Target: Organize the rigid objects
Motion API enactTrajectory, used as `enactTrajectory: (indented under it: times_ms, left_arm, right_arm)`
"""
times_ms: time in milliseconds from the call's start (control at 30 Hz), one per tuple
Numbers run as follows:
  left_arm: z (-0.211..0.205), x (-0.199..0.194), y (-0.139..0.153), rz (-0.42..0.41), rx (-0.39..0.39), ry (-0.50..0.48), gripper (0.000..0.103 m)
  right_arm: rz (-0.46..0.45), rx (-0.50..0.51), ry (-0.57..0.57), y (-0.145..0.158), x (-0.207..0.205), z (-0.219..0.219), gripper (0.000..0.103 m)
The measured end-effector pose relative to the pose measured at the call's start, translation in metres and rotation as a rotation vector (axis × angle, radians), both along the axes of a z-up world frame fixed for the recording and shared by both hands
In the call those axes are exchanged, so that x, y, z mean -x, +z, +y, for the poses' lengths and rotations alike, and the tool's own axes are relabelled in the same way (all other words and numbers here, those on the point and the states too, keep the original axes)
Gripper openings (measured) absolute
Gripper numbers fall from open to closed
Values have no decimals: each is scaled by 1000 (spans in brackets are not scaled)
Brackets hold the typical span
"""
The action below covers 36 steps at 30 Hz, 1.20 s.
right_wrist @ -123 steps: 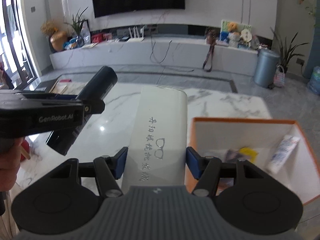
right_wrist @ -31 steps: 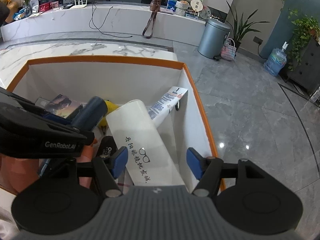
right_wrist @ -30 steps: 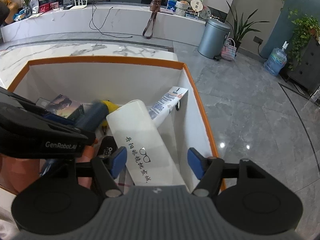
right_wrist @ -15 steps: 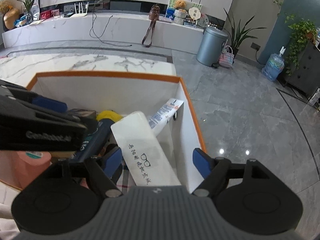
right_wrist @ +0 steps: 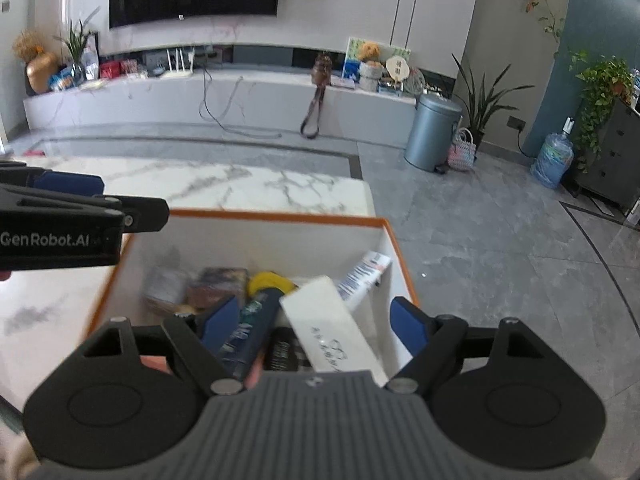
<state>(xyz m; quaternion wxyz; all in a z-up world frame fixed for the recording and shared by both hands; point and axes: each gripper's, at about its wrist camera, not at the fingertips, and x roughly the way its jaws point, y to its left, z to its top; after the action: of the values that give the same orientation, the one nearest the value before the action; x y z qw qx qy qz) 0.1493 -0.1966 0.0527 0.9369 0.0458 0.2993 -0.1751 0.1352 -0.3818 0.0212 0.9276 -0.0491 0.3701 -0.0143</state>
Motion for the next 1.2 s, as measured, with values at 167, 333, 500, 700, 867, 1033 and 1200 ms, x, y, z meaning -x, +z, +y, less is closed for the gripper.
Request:
enactTrajectory:
  times_ms: [167, 333, 500, 700, 867, 1033, 1200]
  left_arm:
    - [28, 26, 9, -94, -66, 23, 89]
    - [60, 47, 7, -119, -70, 72, 89]
    - [86, 66, 5, -134, -50, 131, 94]
    - [111, 82, -5, -133, -22, 199, 94]
    - [123, 97, -16, -161, -23, 236, 94]
    - [124, 106, -31, -169, -36, 243, 94]
    - [128, 106, -48, -152, -24, 256, 94]
  right_arm:
    - [-88, -54, -22, 23, 25, 17, 82]
    - [-190, -138, -47, 34, 53, 35, 86]
    - [-284, -174, -97, 36, 83, 60, 93]
    - [-310, -199, -112, 30, 110, 81, 93]
    - [-298, -168, -136, 16, 122, 93, 94]
    - [-301, -167, -151, -5, 128, 101, 95]
    - [-338, -109, -136, -24, 138, 111, 95]
